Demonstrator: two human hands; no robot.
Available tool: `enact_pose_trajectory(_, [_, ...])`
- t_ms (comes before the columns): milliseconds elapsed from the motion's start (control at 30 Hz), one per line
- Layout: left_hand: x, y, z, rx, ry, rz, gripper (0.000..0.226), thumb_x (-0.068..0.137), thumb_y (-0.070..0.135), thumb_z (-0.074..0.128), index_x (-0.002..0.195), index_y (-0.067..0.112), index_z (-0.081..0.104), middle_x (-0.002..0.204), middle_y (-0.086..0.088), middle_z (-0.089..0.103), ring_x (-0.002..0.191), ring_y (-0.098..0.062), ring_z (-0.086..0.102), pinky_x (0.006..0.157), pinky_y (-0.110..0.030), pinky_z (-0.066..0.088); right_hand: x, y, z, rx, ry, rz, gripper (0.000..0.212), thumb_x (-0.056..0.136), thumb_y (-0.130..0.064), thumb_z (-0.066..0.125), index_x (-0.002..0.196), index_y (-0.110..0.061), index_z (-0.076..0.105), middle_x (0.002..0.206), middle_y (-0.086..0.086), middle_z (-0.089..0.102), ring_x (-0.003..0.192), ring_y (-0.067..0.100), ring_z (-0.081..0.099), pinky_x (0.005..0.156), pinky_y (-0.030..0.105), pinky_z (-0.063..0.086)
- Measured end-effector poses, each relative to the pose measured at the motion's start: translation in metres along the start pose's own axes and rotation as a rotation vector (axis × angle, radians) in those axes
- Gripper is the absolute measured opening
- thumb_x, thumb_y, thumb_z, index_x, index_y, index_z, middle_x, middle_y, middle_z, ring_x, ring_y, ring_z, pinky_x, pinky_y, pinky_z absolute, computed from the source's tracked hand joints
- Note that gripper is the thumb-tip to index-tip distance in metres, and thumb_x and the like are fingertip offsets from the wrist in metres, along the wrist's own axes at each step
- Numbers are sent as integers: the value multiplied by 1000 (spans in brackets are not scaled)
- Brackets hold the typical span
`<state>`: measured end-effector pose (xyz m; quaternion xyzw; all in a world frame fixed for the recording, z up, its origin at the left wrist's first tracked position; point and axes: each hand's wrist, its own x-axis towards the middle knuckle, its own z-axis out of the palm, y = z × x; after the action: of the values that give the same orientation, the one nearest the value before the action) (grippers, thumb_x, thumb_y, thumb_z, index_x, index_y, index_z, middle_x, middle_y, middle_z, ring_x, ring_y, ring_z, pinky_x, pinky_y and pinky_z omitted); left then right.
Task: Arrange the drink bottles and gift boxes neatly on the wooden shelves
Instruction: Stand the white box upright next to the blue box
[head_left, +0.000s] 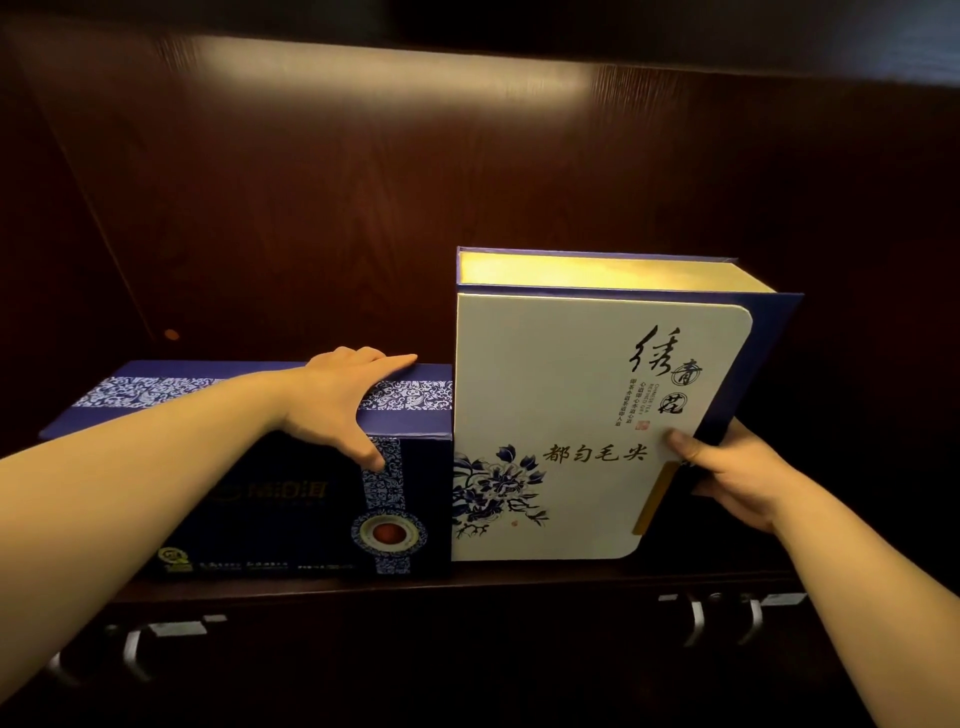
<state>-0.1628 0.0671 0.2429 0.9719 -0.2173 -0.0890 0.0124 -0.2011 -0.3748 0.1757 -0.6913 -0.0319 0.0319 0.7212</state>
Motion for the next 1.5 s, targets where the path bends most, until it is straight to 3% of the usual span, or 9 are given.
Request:
enact_pose_trajectory(200, [-1, 10, -2, -49, -5, -1, 133, 63, 68, 80, 159, 35, -6, 167, -2, 13, 150, -30, 16, 121, -52, 14, 1, 4, 1, 14, -5, -20, 107, 32, -53, 100, 128, -30, 60, 121, -1, 75, 111, 23, 70, 79, 44, 59])
enact_pose_trajectory(333, [9, 47, -4, -493, 184, 65, 127, 66, 59, 85, 160, 36, 2, 168, 7, 16, 151, -17, 22, 121, -42, 24, -2, 11, 3, 55, -5, 3, 85, 56, -36, 94, 132, -27, 57, 118, -1, 76, 113, 25, 69, 67, 35, 62])
enact_pose_trajectory(433, [19, 68, -1, -696, 265, 58, 114, 71, 49, 85, 158, 34, 13, 157, 8, 41, 137, -14, 47, 111, -37, 40, -3, 13, 6, 36, 19, 2, 113, 31, -53, 100, 133, -30, 57, 121, -2, 75, 115, 24, 68, 83, 51, 57])
enact_pose_trajectory(567, [21, 71, 2, -778, 285, 66, 106, 75, 38, 85, 157, 28, 19, 148, 6, 50, 127, -11, 53, 108, -36, 44, -6, 13, 8, 57, 18, -1, 112, 36, -57, 98, 136, -33, 55, 126, -4, 73, 127, 28, 59, 107, 74, 32])
enact_pose_trajectory(733, [21, 72, 2, -787, 270, 81, 106, 75, 37, 86, 156, 29, 18, 146, 7, 49, 128, -11, 53, 109, -38, 44, -13, 9, 13, 83, 26, -7, 66, 65, -36, 86, 126, -34, 59, 117, -6, 76, 120, 26, 63, 107, 72, 36])
enact_pose_trajectory(867, [20, 73, 1, -777, 273, 71, 106, 75, 37, 85, 156, 28, 18, 146, 7, 50, 127, -12, 53, 106, -35, 45, -13, 9, 15, 79, 30, -1, 104, 32, -56, 99, 126, -36, 59, 119, -6, 76, 121, 26, 62, 106, 70, 37])
enact_pose_trajectory(1167, [11, 66, 5, -677, 202, 63, 135, 65, 60, 85, 154, 48, -16, 166, 13, 24, 148, -16, 34, 117, -49, 35, -17, 24, 24, 91, 148, -136, 110, 30, -62, 96, 127, -38, 51, 127, -5, 68, 120, 14, 61, 102, 40, 47])
enact_pose_trajectory(1300, [-9, 69, 12, -600, 271, 24, 127, 71, 67, 75, 155, 42, -18, 169, 11, 11, 152, -14, 22, 119, -41, 27, -22, 36, 22, 52, 231, -147, 134, 41, -60, 96, 154, -32, 31, 148, 0, 54, 137, 22, 49, 114, 49, 39])
enact_pose_trajectory(1500, [-62, 53, 32, -335, 339, -23, 92, 88, 61, 61, 160, 29, 14, 166, 5, 23, 151, -18, 24, 119, -38, 25, -56, 52, 43, 13, 362, -97, 103, 86, -28, 77, 161, -34, 7, 169, 4, 18, 151, 25, 25, 120, 47, 26])
